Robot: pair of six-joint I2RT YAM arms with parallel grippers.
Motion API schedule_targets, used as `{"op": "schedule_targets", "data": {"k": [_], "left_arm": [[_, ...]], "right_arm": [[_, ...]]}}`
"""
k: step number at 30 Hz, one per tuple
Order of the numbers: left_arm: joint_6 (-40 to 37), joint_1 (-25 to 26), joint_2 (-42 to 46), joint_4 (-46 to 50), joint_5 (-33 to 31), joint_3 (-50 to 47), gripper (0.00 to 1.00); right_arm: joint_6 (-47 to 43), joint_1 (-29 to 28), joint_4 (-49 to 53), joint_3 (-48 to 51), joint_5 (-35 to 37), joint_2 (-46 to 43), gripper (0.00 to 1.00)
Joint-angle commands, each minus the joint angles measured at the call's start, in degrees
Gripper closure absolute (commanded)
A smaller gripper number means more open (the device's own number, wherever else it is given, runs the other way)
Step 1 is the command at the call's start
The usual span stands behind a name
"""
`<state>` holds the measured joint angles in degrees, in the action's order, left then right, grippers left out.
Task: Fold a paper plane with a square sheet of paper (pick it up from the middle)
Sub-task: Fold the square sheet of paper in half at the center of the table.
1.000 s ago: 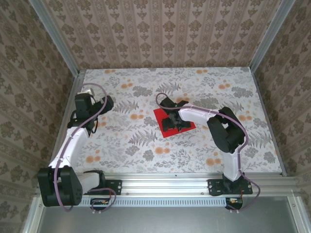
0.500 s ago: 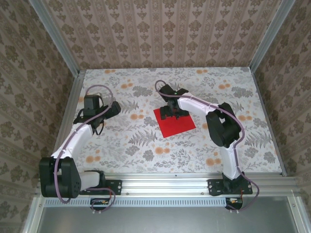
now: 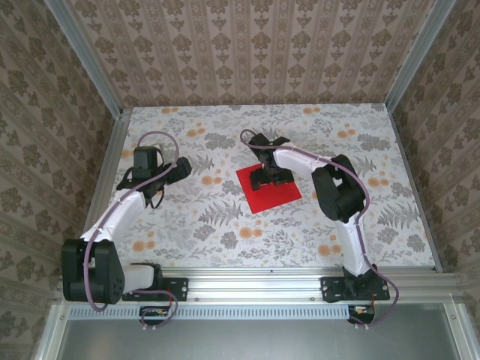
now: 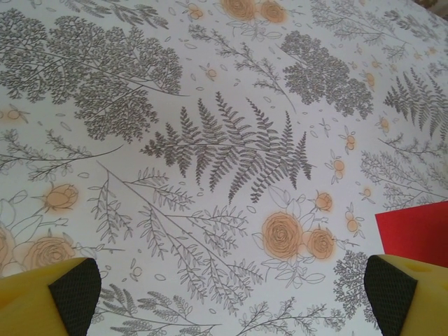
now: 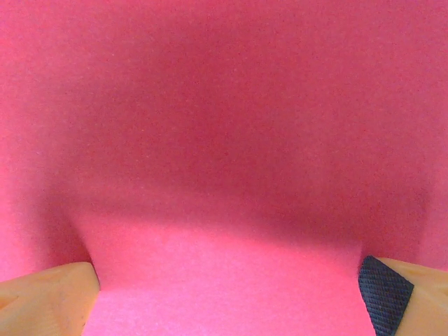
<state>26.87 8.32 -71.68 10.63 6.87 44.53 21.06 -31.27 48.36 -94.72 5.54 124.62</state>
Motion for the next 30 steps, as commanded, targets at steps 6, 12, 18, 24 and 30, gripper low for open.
{"op": "schedule_targets", "data": {"k": [6,12,18,24,30], "left_arm": [[0.6,2.7,2.3,-6.4,-0.9,-3.4,0.00],[0.6,4.0,2.2,-7.2,0.7,-3.2,0.00],[1.5,4.4,2.3,-6.9,1.5,-3.2,0.00],[2.0,4.5,2.8,-6.5,1.5,-3.9,0.00],[3.3,4.6,2.8,-6.2,2.1,-4.4,0.00]], "right_arm": [[-1.2,0.7,3.7,0.5,-0.3,4.4,0.00],[-1.0,0.9,3.0,1.7,-0.3,5.1,0.06],[-0.7,1.1,1.8,2.5,-1.2,5.2,0.17],[-0.2,1.5,0.3,3.6,-2.3,5.1,0.23],[0.2,1.6,-1.1,4.1,-2.9,3.2,0.31]]}}
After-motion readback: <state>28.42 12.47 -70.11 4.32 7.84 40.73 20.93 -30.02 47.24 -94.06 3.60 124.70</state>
